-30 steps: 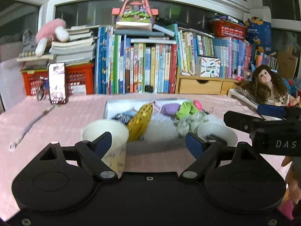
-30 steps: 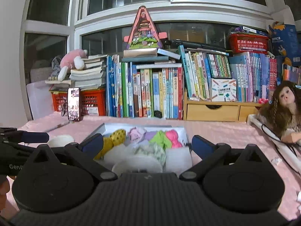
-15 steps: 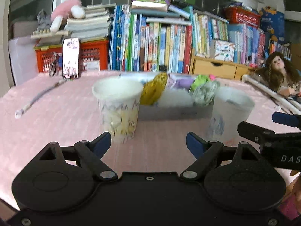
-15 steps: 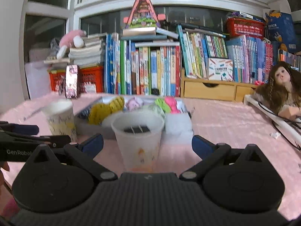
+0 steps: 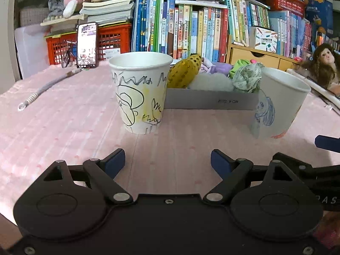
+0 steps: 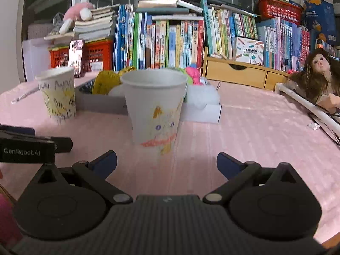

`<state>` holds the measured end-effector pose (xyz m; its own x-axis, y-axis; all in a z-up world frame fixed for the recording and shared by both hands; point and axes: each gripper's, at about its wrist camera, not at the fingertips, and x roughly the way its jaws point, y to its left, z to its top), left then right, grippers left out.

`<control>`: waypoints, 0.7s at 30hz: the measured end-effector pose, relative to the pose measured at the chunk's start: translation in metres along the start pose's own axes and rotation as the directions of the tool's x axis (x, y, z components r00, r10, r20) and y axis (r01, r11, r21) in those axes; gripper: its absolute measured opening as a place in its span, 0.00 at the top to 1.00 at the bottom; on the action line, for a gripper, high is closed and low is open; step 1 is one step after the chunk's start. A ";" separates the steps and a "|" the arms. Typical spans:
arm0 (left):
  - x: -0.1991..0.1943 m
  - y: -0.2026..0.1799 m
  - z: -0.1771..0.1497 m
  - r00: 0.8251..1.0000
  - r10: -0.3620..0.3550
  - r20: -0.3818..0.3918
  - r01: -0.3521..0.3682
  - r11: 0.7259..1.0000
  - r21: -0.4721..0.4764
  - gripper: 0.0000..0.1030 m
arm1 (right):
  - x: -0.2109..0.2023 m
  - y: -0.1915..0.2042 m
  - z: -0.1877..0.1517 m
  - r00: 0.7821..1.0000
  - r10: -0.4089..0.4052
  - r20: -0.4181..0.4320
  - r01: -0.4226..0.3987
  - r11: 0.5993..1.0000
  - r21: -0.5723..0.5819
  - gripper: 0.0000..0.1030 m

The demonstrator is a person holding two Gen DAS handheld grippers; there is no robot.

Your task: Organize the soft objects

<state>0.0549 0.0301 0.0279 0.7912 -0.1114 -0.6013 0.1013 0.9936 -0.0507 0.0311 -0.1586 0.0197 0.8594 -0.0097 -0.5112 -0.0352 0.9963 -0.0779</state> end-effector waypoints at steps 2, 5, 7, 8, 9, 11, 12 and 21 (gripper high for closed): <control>0.001 -0.002 0.000 1.000 0.003 0.001 -0.003 1.000 0.009 0.14 | 0.002 0.001 -0.003 1.000 -0.003 -0.009 0.003 1.000 -0.007 0.00; 0.003 -0.004 -0.002 1.000 0.009 0.007 -0.009 1.000 0.022 0.12 | 0.004 0.001 -0.005 1.000 -0.003 -0.020 0.003 1.000 -0.008 0.00; 0.003 -0.004 -0.002 1.000 0.011 0.010 -0.011 1.000 0.025 0.11 | 0.004 0.000 -0.005 1.000 0.001 -0.024 -0.001 1.000 0.002 0.00; 0.003 -0.004 -0.002 1.000 0.011 0.010 -0.011 1.000 0.024 0.11 | 0.005 -0.001 -0.005 1.000 0.003 -0.027 -0.003 1.000 0.006 0.00; 0.003 -0.005 -0.002 1.000 0.010 0.010 -0.010 1.000 0.024 0.10 | 0.005 -0.001 -0.005 0.999 0.006 -0.032 -0.006 1.000 0.010 0.00; 0.004 -0.005 -0.003 1.000 0.009 0.010 -0.009 1.000 0.025 0.08 | 0.007 -0.004 -0.004 0.999 0.014 -0.044 -0.013 1.000 0.027 0.00; 0.004 -0.005 -0.003 1.000 0.007 0.009 -0.007 1.000 0.026 0.06 | 0.008 -0.005 -0.003 0.999 0.019 -0.050 -0.018 0.999 0.036 0.00; 0.004 -0.007 -0.004 1.000 0.016 0.013 -0.016 0.999 0.029 0.00 | 0.008 -0.005 -0.004 0.998 0.022 -0.052 -0.020 0.999 0.038 0.00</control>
<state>0.0549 0.0224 0.0221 0.8005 -0.0961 -0.5916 0.1061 0.9942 -0.0179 0.0361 -0.1636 0.0123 0.8306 0.0074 -0.5569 -0.0328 0.9988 -0.0357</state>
